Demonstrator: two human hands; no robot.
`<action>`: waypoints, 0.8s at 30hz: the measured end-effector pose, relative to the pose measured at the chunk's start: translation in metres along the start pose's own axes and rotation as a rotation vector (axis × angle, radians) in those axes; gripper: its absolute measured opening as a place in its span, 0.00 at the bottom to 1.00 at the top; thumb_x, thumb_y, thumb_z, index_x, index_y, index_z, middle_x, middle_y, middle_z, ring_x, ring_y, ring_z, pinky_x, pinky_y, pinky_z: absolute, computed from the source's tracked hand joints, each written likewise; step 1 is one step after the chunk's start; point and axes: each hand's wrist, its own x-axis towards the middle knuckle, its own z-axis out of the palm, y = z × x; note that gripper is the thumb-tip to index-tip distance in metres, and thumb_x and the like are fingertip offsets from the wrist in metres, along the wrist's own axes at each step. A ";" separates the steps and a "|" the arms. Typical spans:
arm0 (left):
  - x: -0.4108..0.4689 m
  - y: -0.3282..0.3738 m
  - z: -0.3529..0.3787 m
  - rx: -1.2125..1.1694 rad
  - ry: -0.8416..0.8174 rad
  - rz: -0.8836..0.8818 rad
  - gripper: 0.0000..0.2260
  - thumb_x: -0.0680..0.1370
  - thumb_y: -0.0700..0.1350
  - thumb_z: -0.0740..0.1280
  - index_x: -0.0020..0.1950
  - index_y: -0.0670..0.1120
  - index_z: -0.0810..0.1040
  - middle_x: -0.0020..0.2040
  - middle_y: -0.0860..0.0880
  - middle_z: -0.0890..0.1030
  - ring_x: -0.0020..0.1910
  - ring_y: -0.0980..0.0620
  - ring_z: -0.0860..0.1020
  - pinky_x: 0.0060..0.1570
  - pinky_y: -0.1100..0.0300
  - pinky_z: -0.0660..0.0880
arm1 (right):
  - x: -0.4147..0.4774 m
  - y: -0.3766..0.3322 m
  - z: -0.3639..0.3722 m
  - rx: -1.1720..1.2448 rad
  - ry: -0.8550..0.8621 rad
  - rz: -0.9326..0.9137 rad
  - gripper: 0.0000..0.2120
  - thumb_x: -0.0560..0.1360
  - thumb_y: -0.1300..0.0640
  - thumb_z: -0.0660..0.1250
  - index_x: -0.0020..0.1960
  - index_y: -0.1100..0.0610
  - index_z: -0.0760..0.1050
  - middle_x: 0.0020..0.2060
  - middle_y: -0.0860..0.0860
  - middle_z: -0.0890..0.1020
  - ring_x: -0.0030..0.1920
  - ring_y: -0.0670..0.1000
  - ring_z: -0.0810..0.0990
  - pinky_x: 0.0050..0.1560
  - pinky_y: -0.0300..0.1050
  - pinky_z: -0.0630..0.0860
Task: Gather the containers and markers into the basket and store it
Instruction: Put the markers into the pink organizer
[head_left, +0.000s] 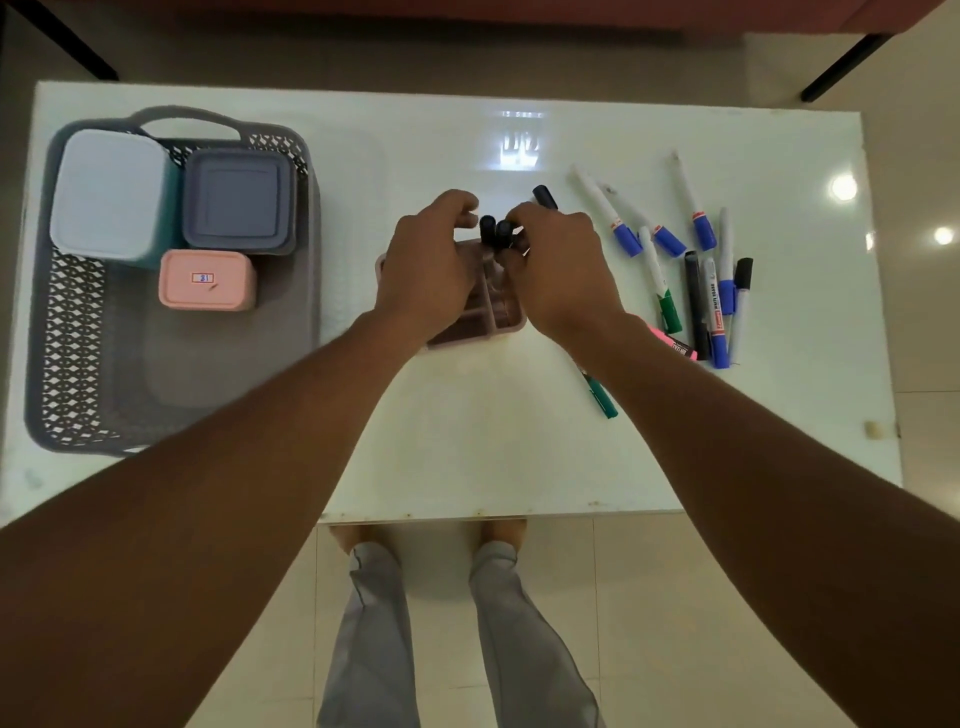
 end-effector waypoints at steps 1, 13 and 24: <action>0.000 0.000 0.001 -0.021 0.005 0.025 0.15 0.77 0.40 0.67 0.63 0.50 0.77 0.57 0.54 0.82 0.47 0.52 0.81 0.56 0.48 0.77 | 0.001 0.002 0.001 0.004 0.006 0.003 0.08 0.79 0.59 0.62 0.56 0.58 0.77 0.44 0.56 0.82 0.45 0.56 0.78 0.44 0.51 0.77; -0.003 -0.007 0.006 -0.047 0.023 0.040 0.22 0.78 0.38 0.65 0.71 0.48 0.70 0.63 0.52 0.78 0.47 0.52 0.80 0.58 0.46 0.76 | -0.005 0.009 0.012 -0.032 -0.014 0.031 0.09 0.79 0.59 0.60 0.57 0.58 0.76 0.47 0.54 0.82 0.45 0.57 0.79 0.44 0.53 0.78; -0.080 0.020 0.044 0.020 0.312 0.287 0.09 0.75 0.33 0.64 0.54 0.40 0.74 0.52 0.43 0.76 0.52 0.49 0.73 0.50 0.57 0.74 | -0.050 0.039 0.031 0.223 0.180 0.145 0.16 0.78 0.59 0.62 0.65 0.56 0.74 0.52 0.49 0.83 0.49 0.54 0.82 0.50 0.49 0.78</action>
